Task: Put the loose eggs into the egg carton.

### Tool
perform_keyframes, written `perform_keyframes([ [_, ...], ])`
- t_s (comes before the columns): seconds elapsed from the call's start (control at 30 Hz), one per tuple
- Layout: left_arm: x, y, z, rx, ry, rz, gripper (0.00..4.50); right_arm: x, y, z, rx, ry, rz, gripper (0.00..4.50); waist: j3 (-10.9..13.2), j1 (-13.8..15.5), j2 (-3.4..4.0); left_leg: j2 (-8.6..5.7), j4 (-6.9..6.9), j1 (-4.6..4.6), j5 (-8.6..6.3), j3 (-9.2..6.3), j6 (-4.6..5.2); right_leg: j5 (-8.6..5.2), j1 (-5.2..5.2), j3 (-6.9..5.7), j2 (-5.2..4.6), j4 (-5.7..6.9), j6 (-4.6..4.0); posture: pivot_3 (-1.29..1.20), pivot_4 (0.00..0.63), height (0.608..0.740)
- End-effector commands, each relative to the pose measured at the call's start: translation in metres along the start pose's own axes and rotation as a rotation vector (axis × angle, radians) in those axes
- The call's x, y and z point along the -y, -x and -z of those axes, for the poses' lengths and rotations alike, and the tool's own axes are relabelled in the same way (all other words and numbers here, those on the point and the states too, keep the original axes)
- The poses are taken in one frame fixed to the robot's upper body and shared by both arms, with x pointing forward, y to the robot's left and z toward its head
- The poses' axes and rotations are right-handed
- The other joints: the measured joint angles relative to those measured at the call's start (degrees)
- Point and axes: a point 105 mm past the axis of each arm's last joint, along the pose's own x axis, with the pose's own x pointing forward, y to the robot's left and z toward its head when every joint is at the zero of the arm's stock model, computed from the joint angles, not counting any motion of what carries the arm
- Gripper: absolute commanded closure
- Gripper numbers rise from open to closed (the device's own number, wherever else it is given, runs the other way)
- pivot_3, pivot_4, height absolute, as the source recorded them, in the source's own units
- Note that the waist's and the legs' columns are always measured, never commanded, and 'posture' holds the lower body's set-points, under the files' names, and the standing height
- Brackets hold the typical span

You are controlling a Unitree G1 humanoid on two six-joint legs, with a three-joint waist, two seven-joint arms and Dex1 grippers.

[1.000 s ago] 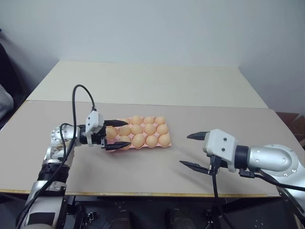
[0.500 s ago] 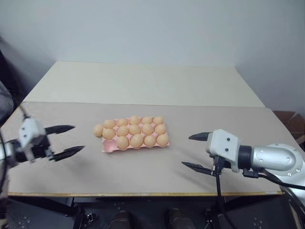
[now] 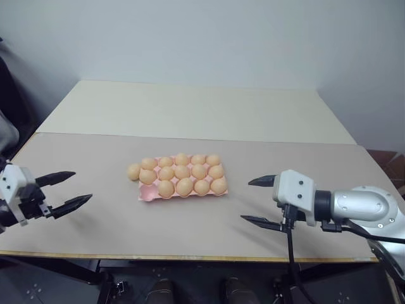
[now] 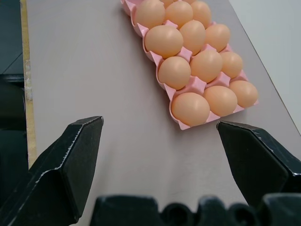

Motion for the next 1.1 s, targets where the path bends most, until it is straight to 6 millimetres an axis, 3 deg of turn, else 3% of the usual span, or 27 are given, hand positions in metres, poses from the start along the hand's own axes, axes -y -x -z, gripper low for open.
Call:
perform_keyframes([
  [0.03, -0.004, -0.017, 0.003, 0.010, -0.006, 0.019, 0.05, 0.003, 0.003, -0.011, 0.029, 0.055, 0.032, 0.00, 0.0, 0.0, -0.04, 0.00, 0.00, 0.00, 0.13, 0.00, 0.21, 0.00, 0.01, 0.00, 0.01, 0.00, 0.00, 0.00, 0.150, 0.740],
  [0.27, -0.004, -0.061, 0.012, -0.018, -0.020, 0.141, 0.05, 0.002, 0.006, -0.013, 0.026, 0.056, 0.051, 0.00, -0.1, -0.1, -0.10, -0.02, 0.00, -0.07, 0.22, 0.00, 0.36, 0.06, 0.00, 0.01, 0.05, 0.01, -0.03, 0.00, 0.150, 0.740],
  [0.4, -0.008, -0.081, 0.008, -0.007, -0.014, 0.161, 0.05, 0.000, 0.007, -0.014, 0.022, 0.055, 0.057, 0.00, -0.1, -0.1, -0.13, -0.03, 0.01, -0.07, 0.22, -0.01, 0.37, 0.13, 0.02, 0.02, 0.06, 0.02, 0.10, 0.00, 0.150, 0.740],
  [0.8, -0.004, -0.101, 0.020, -0.127, -0.069, 0.201, 0.05, -0.003, 0.010, -0.013, 0.012, 0.048, 0.074, 0.00, -0.1, -0.1, -0.15, -0.03, 0.02, -0.09, 0.22, -0.06, 0.37, 0.21, 0.02, 0.03, 0.07, 0.03, 0.25, 0.00, 0.150, 0.740],
  [1.1, 0.000, -0.120, 0.018, -0.099, -0.048, 0.177, 0.05, -0.002, 0.010, -0.013, 0.012, 0.049, 0.076, 0.00, -0.1, -0.1, -0.16, -0.04, 0.02, -0.09, 0.22, -0.06, 0.38, 0.25, 0.03, 0.03, 0.07, 0.04, 0.28, 0.00, 0.150, 0.740],
])
